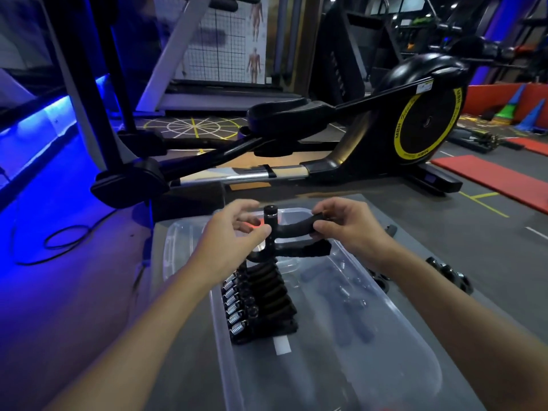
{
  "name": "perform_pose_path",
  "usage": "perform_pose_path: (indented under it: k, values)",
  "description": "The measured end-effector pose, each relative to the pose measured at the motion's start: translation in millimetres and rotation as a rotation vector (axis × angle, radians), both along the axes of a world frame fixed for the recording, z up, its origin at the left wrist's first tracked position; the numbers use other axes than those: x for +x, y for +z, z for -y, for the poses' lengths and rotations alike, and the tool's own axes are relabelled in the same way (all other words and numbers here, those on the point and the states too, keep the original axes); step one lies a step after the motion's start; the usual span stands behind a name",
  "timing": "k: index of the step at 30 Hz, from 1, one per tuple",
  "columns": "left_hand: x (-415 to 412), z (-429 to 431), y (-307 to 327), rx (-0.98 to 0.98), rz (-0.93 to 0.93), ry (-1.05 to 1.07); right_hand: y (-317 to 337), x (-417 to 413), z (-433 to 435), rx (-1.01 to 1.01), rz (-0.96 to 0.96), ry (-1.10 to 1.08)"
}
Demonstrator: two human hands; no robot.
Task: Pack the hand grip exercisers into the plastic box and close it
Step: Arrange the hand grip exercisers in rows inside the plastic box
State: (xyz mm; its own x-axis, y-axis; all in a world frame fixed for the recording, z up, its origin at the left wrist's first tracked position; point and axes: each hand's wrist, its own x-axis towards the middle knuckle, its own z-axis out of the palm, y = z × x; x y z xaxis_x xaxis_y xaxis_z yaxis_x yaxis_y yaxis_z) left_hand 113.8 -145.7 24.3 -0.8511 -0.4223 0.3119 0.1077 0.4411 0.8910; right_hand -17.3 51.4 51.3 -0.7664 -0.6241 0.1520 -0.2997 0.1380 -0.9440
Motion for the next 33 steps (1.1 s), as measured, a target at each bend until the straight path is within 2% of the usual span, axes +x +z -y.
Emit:
perform_pose_path:
  k: [4, 12, 22, 27, 33]
  values:
    - [4, -6, 3, -0.078, 0.021, -0.059, -7, 4, 0, 0.042, 0.011, 0.027]
    - [4, -5, -18, -0.144, 0.084, -0.036, -19, 5, -4, 0.125, 0.114, 0.077]
    - [20, 5, -45, -0.362, 0.183, -0.013, -77, 17, -11, 0.349, 0.192, 0.155]
    - [24, 1, -57, -0.536, 0.192, 0.013, -108, 25, -7, 0.462, 0.125, 0.125]
    - [25, 2, -57, -0.554, 0.181, 0.036, -131, 31, 0, 0.515, 0.104, 0.100]
